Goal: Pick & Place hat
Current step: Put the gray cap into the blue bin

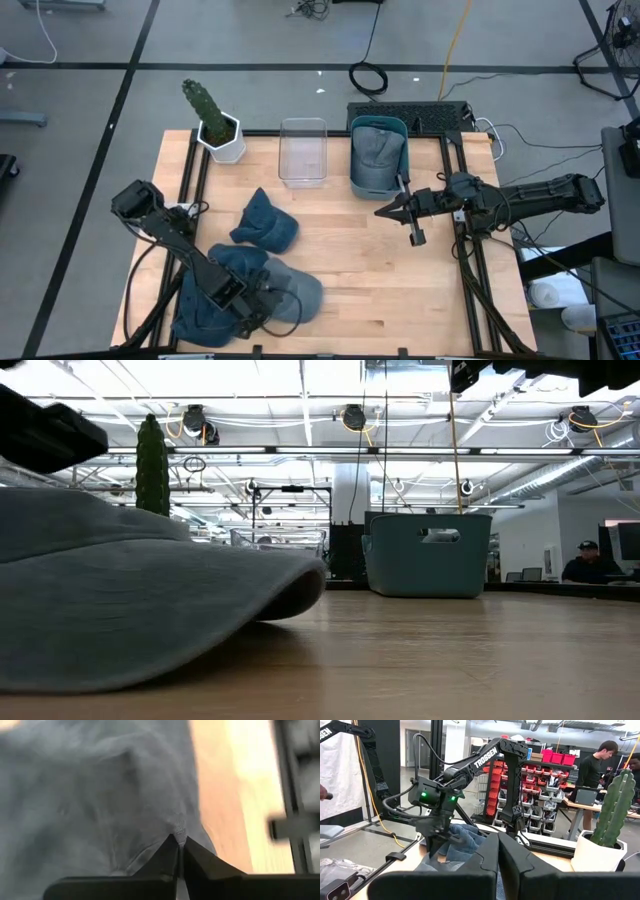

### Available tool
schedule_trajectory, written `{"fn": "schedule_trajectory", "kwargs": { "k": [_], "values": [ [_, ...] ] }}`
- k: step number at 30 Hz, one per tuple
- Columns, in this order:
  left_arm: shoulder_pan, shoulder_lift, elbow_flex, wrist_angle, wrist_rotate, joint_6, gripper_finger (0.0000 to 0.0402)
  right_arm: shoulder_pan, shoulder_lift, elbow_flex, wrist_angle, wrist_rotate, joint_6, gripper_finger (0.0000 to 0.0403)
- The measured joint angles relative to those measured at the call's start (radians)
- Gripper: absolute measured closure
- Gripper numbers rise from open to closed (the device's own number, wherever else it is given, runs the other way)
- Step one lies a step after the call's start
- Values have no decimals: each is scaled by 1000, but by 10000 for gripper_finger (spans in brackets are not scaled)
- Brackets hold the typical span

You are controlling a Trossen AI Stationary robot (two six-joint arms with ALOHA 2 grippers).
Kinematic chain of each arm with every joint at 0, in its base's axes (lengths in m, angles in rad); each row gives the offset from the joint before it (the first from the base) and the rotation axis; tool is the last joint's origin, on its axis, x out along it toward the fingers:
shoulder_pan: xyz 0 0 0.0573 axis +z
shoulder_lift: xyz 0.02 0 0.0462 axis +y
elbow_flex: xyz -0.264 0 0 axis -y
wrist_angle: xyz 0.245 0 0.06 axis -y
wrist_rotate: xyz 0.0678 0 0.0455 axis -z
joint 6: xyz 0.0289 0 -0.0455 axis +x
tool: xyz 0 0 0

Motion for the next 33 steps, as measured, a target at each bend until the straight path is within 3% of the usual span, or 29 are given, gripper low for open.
{"fn": "schedule_trajectory", "kwargs": {
  "k": [6,15,25,33],
  "values": [
    [31,0,0,8,85,278,392,0,0,0,10,0,-13,403],
    [102,0,43,152,28,504,396,0,0,0,8,0,-17,403],
    [75,0,368,-206,-242,668,396,0,4,0,9,0,-19,403],
    [64,0,591,-333,-427,943,396,0,100,0,88,2,-20,403]
  ]
}}
